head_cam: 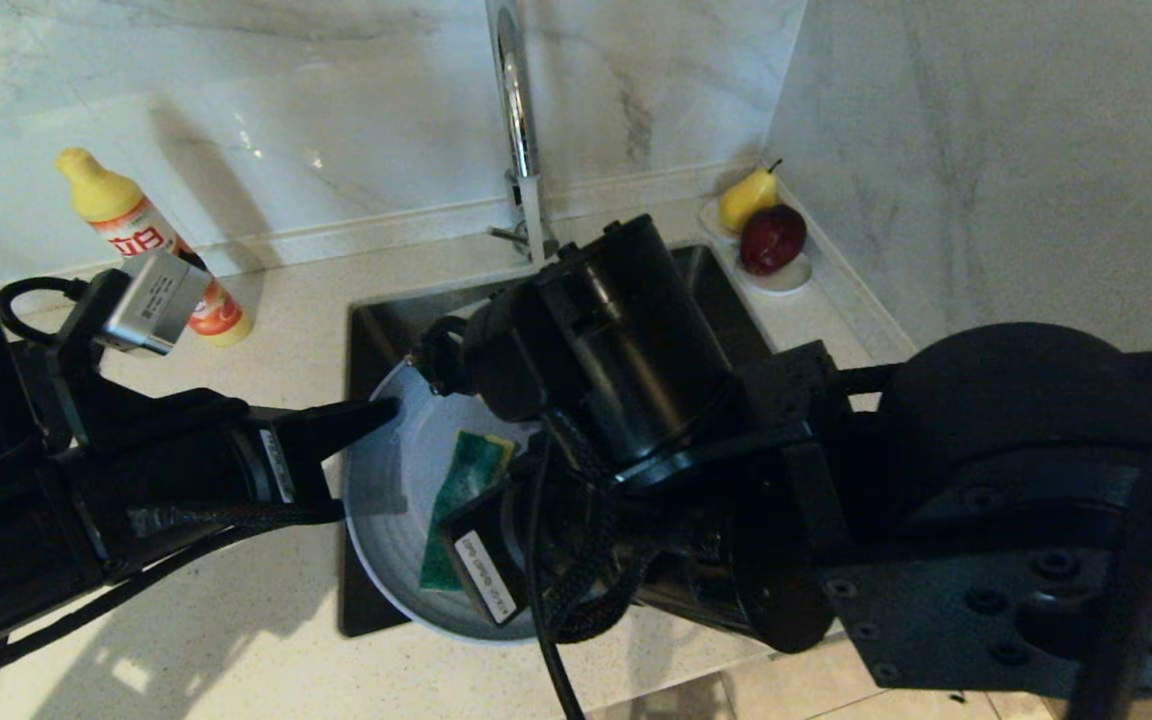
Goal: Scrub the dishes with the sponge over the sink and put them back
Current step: Wipe the plate
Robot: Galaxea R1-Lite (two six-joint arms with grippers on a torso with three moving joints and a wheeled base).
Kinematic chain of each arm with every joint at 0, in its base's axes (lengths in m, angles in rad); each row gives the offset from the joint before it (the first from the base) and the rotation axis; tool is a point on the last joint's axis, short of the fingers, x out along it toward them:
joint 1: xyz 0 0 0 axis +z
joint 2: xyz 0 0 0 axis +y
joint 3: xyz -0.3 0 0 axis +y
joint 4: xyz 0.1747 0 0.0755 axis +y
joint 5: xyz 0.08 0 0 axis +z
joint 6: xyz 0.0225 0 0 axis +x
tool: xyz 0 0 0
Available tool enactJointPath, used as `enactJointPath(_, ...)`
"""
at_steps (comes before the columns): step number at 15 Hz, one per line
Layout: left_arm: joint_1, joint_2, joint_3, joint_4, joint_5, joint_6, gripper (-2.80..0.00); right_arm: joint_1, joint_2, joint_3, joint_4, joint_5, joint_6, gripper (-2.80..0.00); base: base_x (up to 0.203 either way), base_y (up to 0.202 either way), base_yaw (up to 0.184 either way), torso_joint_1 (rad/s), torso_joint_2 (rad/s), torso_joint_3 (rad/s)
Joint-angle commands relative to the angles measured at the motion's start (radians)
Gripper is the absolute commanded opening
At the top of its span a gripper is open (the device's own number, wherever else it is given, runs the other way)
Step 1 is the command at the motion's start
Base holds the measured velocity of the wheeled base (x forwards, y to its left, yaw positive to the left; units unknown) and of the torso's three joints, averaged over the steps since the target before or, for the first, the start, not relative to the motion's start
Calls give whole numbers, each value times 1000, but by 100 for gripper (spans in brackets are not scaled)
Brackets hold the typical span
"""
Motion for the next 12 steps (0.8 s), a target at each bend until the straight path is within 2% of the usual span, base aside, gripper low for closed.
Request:
enactJointPath(1,0,0,-6,-3,-2,-2,-280,-17,-86,88,-1,-4,2,-280,0,0,0,0,0,0)
enactJointPath(4,0,-2,-9,-2,-2,-2,-280,-67,-151,138,-1,-6,1,-280,0,0,0,0,0,0)
enactJointPath(8,0,-1,8,-2,-4,-2,-280,-131,-176,129,-4,-8,-12,-280,0,0,0,0,0,0)
enactJointPath(12,0,1,49,-3,-1,-34,-280,-172,-159,109,-81,-6,-19,-280,0,0,0,0,0,0)
